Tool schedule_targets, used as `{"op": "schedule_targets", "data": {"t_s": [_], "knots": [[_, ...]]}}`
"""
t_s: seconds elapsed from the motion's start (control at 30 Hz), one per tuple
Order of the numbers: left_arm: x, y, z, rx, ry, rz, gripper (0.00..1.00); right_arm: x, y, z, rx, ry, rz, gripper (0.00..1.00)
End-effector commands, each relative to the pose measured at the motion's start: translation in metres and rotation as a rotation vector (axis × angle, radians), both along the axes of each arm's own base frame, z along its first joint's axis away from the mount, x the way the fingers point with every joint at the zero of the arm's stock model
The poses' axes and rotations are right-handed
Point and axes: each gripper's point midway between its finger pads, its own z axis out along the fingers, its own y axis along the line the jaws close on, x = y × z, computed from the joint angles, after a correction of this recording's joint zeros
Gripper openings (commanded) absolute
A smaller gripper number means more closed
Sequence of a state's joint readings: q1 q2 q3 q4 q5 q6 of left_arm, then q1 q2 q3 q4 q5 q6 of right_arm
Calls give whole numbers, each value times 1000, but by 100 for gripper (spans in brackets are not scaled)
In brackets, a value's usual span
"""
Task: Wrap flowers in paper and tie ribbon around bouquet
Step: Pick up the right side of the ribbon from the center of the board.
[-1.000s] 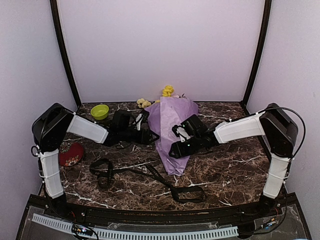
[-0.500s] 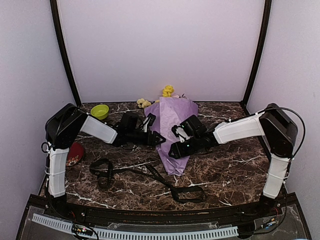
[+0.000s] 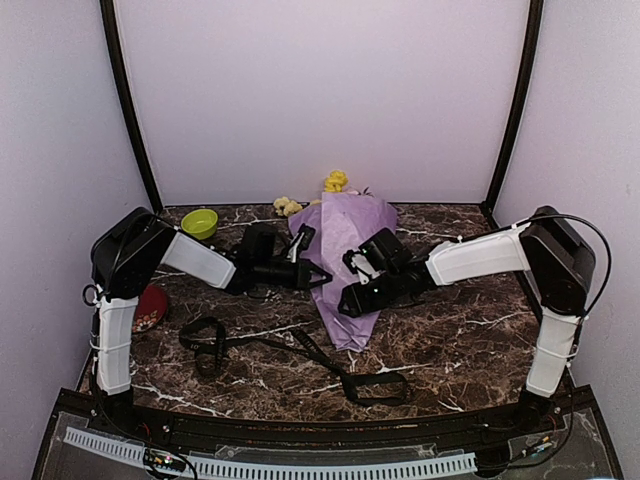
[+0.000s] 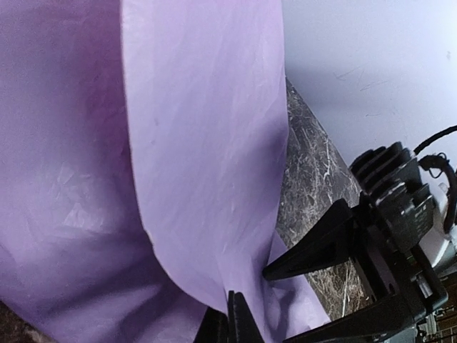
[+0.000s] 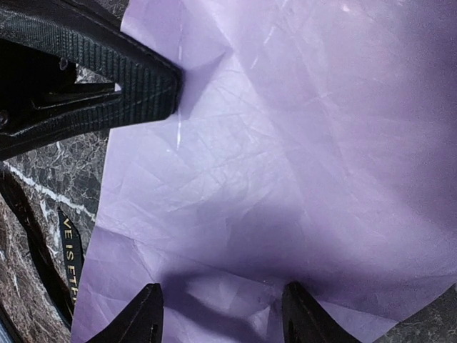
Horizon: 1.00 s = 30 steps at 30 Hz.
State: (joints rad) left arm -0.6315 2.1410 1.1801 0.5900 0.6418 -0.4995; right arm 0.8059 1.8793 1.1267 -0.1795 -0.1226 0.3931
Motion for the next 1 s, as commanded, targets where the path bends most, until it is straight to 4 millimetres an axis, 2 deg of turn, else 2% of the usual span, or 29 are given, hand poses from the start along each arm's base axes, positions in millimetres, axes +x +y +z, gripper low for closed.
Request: {"op": "schedule_targets", "data": {"t_s": [0.0,0.07,0.13,0.37,0.43,0.53,0.63,0.73,0.77,0.9,0.97], "knots": [[7,23,2,28,18,97,0,-1,-1,17,-26,-47,19,57],[13,42,-8,67,29,160,0,-2,-1,24,-24,-63,30,58],[11,51,-20,106,46,188,0,-5,0,30,-23,-78,47,58],[5,65,-45,155,80,231,0,-20,-4,28,-66,-97,100,58],[5,67,-51,174,86,240,0,-23,-4,33,-64,-111,109,57],[5,69,-58,200,99,241,0,-31,7,49,-39,-162,164,52],[3,68,-61,202,107,233,0,-43,29,63,-12,-215,253,46],[4,67,-62,207,113,230,0,-49,48,61,-18,-221,304,40],[4,67,-61,209,113,226,0,-50,50,51,-38,-201,311,38],[4,67,-62,218,114,226,0,-56,48,26,-81,-148,314,28],[4,69,-64,227,114,231,0,-62,45,19,-83,-124,321,20]]}}
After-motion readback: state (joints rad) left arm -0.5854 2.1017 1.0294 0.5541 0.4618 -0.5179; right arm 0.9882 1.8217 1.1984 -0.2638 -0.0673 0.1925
